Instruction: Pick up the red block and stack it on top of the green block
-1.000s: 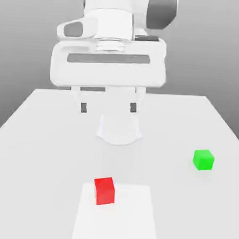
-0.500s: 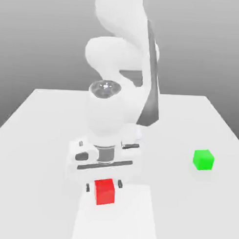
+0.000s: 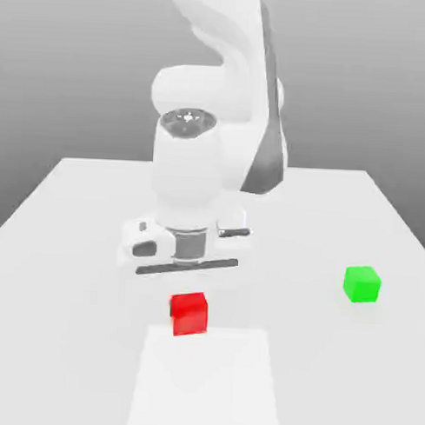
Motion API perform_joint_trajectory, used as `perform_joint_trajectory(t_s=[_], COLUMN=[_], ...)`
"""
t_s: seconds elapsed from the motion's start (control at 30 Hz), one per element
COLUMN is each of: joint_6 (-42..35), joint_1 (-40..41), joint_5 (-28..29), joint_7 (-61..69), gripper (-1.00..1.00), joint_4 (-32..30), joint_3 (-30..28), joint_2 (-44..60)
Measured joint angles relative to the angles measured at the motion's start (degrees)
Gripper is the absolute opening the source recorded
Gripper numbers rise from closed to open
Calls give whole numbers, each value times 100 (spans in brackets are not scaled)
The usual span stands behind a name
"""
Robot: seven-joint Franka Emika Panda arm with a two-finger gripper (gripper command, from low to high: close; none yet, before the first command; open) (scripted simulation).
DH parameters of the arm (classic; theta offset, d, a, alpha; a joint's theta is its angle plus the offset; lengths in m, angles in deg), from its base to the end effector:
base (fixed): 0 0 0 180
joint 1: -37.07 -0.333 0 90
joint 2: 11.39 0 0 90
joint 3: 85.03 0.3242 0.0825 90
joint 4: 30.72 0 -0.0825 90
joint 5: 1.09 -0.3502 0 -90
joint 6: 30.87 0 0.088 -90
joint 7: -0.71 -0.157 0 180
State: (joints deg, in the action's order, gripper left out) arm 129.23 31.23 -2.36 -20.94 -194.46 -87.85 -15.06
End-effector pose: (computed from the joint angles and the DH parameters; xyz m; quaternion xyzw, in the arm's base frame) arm 0.3461 0.0181 0.2037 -0.9851 0.1721 0.0009 0.0053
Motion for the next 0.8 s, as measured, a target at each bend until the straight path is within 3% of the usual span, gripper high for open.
perform_joint_trajectory(t_s=[0.6,0.8], joint_6=[-690,167], joint_1=[-3663,-3743], joint_5=[-746,-190], joint_7=[4055,3952], gripper=[-100,-100], joint_4=[-256,-237], joint_3=[1824,2032], joint_2=[-968,-73])
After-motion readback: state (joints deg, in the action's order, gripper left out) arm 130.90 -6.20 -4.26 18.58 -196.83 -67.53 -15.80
